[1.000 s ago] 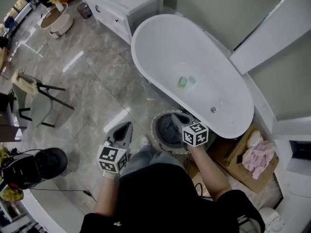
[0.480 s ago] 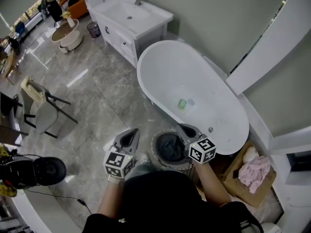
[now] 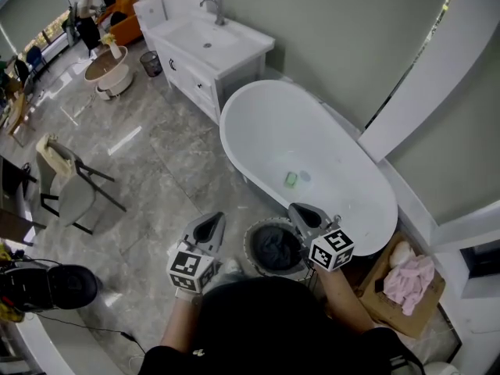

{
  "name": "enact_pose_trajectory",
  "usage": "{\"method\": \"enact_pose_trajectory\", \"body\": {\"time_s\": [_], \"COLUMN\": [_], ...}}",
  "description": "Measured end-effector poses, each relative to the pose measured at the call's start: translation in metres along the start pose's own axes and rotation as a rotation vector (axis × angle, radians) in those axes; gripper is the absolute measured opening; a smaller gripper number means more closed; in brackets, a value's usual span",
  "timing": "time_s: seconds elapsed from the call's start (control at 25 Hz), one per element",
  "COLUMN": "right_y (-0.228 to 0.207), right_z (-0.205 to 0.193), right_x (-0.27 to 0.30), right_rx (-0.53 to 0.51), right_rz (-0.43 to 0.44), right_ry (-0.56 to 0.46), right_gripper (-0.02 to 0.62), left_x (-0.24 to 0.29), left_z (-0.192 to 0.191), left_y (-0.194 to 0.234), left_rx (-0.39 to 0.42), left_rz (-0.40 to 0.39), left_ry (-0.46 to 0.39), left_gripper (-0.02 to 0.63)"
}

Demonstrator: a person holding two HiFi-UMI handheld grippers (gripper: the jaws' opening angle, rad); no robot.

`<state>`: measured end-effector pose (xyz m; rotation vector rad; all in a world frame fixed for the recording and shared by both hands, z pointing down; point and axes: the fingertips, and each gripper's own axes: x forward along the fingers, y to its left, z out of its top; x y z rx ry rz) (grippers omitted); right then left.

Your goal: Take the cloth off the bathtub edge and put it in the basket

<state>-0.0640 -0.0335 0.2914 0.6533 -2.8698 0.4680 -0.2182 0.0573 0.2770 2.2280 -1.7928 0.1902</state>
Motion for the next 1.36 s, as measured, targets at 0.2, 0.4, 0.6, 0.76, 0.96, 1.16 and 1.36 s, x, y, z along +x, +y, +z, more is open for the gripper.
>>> {"method": "enact_pose_trajectory", "body": {"time_s": [0.2,0.4,0.6,0.76,0.96,1.16,1.36], "right_y": [0.01,0.015,0.02,0.02,0.018,0.019,0.018], "right_z": [0.005,0.005,0.002,0.003,0.003,0.003,0.001], "right_x": [-0.001,0.002,0.006,0.007,0.011,0.013,0.017], "right_rx": [-0.033,-0.02,-0.028,-0.029,-0.024,-0.018,-0.014], "right_rz": [0.014,0.019,0.012,0.007,-0.006,-0.012,-0.015], "right_ry": [-0.012,-0.019,-0.008,-0.013,-0.014,-0.013,-0.01], "right_gripper": [-0.003,-0.003,-0.004,-0.003,-0.004,-0.004,-0.005], "left_x": [-0.004,-0.008,-0.013,-0.013,-0.014,-0.014,-0.011], "left_z": [0.006,0.007,0.012,0.012,0.013,0.014,0.014], "left_y": [0.002,0.006,0.011,0.014,0.02,0.022,0.027], "left_rx": [0.014,0.02,0.019,0.03,0.033,0.036,0.033], "left_rz": [-0.003,-0.008,0.0,-0.002,-0.008,-0.012,-0.011], "left_ry": [-0.013,-0.018,-0.023,-0.029,-0.032,-0.037,-0.039], "left_gripper": [0.014,0.014,0.015,0.014,0.014,0.014,0.014]}}
